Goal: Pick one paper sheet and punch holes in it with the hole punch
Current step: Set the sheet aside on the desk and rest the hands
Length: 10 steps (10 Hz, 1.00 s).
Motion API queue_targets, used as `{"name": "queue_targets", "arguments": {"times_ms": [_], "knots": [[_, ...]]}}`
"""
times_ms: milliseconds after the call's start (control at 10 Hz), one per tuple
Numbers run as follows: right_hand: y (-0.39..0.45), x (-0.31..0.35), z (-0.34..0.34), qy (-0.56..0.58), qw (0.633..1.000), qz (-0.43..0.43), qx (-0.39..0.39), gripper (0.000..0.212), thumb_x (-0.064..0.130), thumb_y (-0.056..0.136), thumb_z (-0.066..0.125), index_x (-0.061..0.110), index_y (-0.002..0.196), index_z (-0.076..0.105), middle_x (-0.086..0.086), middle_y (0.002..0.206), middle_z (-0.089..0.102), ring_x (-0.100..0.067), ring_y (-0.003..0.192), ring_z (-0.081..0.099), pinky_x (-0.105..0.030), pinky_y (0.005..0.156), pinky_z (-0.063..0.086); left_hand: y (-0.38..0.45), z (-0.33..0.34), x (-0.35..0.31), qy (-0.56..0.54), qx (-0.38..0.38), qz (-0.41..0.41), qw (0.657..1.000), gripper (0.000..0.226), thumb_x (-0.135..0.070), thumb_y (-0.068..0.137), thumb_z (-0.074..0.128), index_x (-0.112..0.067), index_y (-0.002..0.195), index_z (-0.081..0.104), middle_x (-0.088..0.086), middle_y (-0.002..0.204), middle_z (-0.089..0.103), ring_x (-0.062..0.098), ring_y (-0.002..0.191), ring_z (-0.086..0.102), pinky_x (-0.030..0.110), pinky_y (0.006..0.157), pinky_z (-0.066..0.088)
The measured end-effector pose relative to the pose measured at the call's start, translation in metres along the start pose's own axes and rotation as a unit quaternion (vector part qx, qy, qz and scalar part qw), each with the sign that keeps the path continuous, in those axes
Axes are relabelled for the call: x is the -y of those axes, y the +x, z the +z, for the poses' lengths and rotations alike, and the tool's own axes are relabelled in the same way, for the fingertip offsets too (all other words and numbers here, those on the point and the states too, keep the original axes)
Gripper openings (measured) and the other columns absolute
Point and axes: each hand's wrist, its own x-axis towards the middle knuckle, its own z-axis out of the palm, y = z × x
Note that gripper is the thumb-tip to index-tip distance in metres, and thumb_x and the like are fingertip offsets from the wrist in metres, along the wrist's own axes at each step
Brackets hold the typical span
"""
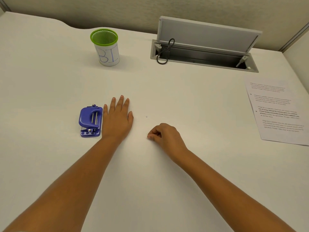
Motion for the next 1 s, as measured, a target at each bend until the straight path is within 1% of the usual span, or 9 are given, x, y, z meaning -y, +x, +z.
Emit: {"name": "queue_targets", "arguments": {"times_ms": [100,200,300,500,600,700,800,900,1000], "knots": [[0.0,-0.001,0.0,0.0,1.0,-0.006,-0.001,0.012,0.024,0.087,0.06,0.017,0.086,0.07,0.003,0.091,0.065,-0.011,0.08,0.056,-0.021,0.069,0.039,0.0,0.0,0.0,0.0,0.0,0.0,1.0,0.053,-0.032,0.098,0.022,-0.019,0.148,0.014,0.001,0.159,0.009,0.024,0.146,0.003,0.046,0.117,0.003],[0.001,-0.003,-0.001,-0.004,1.0,-0.02,0.001,0.012,0.026,0.087,0.061,0.019,0.086,0.07,0.009,0.085,0.058,-0.007,0.079,0.052,-0.015,0.065,0.036,0.0,0.001,0.0,0.0,-0.001,-0.001,1.0,0.053,-0.033,0.098,0.022,-0.019,0.148,0.014,0.001,0.159,0.009,0.024,0.146,0.002,0.045,0.117,0.003],[0.002,-0.006,0.0,-0.009,1.0,-0.028,-0.001,0.012,0.028,0.088,0.06,0.021,0.087,0.069,0.007,0.087,0.056,-0.006,0.078,0.05,-0.011,0.066,0.035,0.001,0.001,0.0,0.0,-0.001,-0.001,1.0,0.053,-0.032,0.098,0.022,-0.019,0.148,0.014,0.001,0.159,0.009,0.023,0.146,0.002,0.045,0.117,0.002],[0.007,-0.005,0.001,-0.001,1.0,-0.028,0.0,0.013,0.028,0.089,0.058,0.02,0.087,0.069,0.011,0.083,0.054,-0.002,0.074,0.049,-0.012,0.064,0.034,0.0,0.0,0.0,-0.001,0.0,-0.002,1.0,0.053,-0.032,0.098,0.022,-0.019,0.148,0.014,0.001,0.159,0.008,0.023,0.146,0.002,0.045,0.117,0.002],[0.01,-0.003,-0.003,0.01,1.0,-0.017,0.0,0.016,0.027,0.091,0.056,0.018,0.089,0.069,0.016,0.071,0.051,0.0,0.065,0.05,-0.013,0.061,0.035,0.001,0.0,0.0,-0.002,0.0,-0.002,1.0,0.053,-0.032,0.098,0.022,-0.019,0.148,0.014,0.001,0.159,0.008,0.023,0.146,0.002,0.045,0.117,0.002],[0.011,-0.003,-0.006,0.028,1.0,-0.01,0.006,0.02,0.026,0.093,0.052,0.017,0.092,0.069,0.015,0.069,0.053,-0.008,0.063,0.055,-0.022,0.067,0.043,0.001,0.0,0.0,0.001,0.001,-0.001,1.0,0.053,-0.032,0.098,0.022,-0.018,0.148,0.014,0.001,0.159,0.008,0.023,0.146,0.002,0.045,0.117,0.002],[0.008,-0.005,-0.006,0.031,0.999,-0.021,0.007,0.021,0.023,0.095,0.048,0.017,0.097,0.068,0.016,0.077,0.054,-0.007,0.066,0.056,-0.02,0.071,0.044,0.0,0.0,0.0,0.001,0.001,0.0,1.0,0.053,-0.032,0.098,0.022,-0.018,0.148,0.013,0.002,0.159,0.008,0.024,0.146,0.002,0.045,0.118,0.003],[0.004,-0.008,-0.004,0.022,0.999,-0.038,0.007,0.014,0.024,0.092,0.053,0.021,0.097,0.066,0.01,0.086,0.056,-0.001,0.07,0.052,-0.013,0.069,0.04,0.001,0.0,0.0,0.005,0.002,0.001,1.0,0.053,-0.033,0.098,0.021,-0.018,0.148,0.012,0.002,0.159,0.008,0.024,0.146,0.002,0.046,0.117,0.003],[-0.006,-0.01,-0.003,0.039,0.997,-0.049,0.034,0.008,0.028,0.084,0.066,0.026,0.091,0.065,0.011,0.081,0.056,0.0,0.069,0.051,-0.013,0.068,0.042,0.001,0.001,0.001,0.003,0.001,0.001,1.0,0.053,-0.032,0.098,0.022,-0.018,0.148,0.014,0.002,0.158,0.01,0.024,0.146,0.003,0.046,0.117,0.003]]}}
